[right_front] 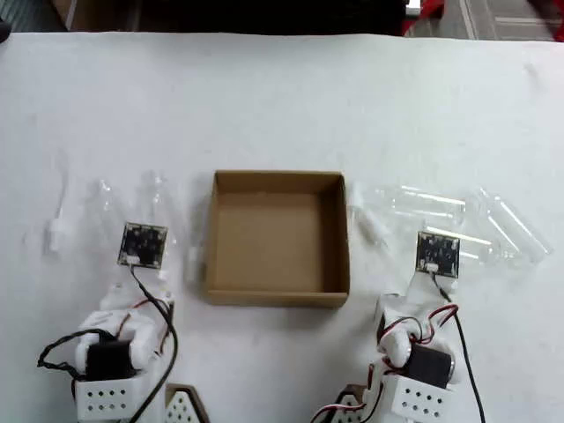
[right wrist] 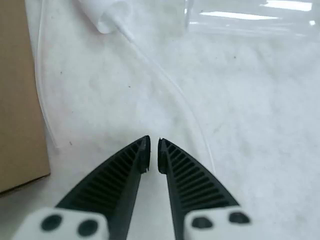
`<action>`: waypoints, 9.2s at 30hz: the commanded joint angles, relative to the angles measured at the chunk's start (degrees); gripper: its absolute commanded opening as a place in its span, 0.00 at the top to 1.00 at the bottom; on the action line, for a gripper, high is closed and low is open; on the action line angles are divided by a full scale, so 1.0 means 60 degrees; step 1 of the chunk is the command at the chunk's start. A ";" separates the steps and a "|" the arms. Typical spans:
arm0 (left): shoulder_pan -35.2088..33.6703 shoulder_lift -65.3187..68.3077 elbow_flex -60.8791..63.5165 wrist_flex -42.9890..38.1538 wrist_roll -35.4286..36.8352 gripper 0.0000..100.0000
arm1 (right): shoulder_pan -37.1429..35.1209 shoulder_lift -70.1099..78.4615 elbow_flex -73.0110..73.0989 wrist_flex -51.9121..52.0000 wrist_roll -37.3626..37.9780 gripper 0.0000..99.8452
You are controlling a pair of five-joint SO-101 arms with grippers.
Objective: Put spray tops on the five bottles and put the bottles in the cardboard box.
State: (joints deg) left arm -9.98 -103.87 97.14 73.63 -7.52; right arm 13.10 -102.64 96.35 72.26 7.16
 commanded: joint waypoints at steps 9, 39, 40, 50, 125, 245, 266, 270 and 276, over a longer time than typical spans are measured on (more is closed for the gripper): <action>-0.0037 -0.0081 -0.0029 0.0029 -0.0059 0.98 | 0.0095 -0.0051 0.0088 0.0051 0.0015 0.98; -0.0037 -0.0081 -0.0029 0.0029 -0.0059 0.98 | 0.0066 -0.0051 0.0088 0.0051 0.0015 0.98; -0.0037 -0.0081 -0.0029 0.0029 -0.0059 0.98 | 0.0066 -0.0051 0.0088 0.0051 0.0015 0.98; -0.0037 -0.0081 -0.0029 0.0029 -0.0059 0.98 | 0.0066 -0.0051 0.0088 0.0051 0.0015 0.98; -0.0081 -0.0081 -0.0029 0.0029 -0.0059 0.98 | -0.2117 -0.0022 -0.0777 -0.4359 0.3941 0.98; -0.0095 -0.0081 -0.0029 0.0000 -0.0117 0.98 | -0.3656 1.6667 -1.1502 -0.0681 0.2110 0.98; 0.0330 -0.0081 -0.0029 -0.0498 -0.0073 0.98 | -0.4330 1.5348 -1.1414 -0.0520 0.1421 0.80; 0.0330 -0.0081 -0.0029 -0.0498 -0.0088 0.98 | -0.4286 1.3810 -1.0930 -0.0476 0.1377 0.80; 0.0330 -0.0081 -0.0029 -0.0498 -0.0073 0.98 | -0.3524 1.1231 -0.9524 -0.1165 0.1363 0.80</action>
State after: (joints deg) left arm -8.92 -103.87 97.14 72.04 -7.52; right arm -11.08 -26.77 37.01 68.13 15.78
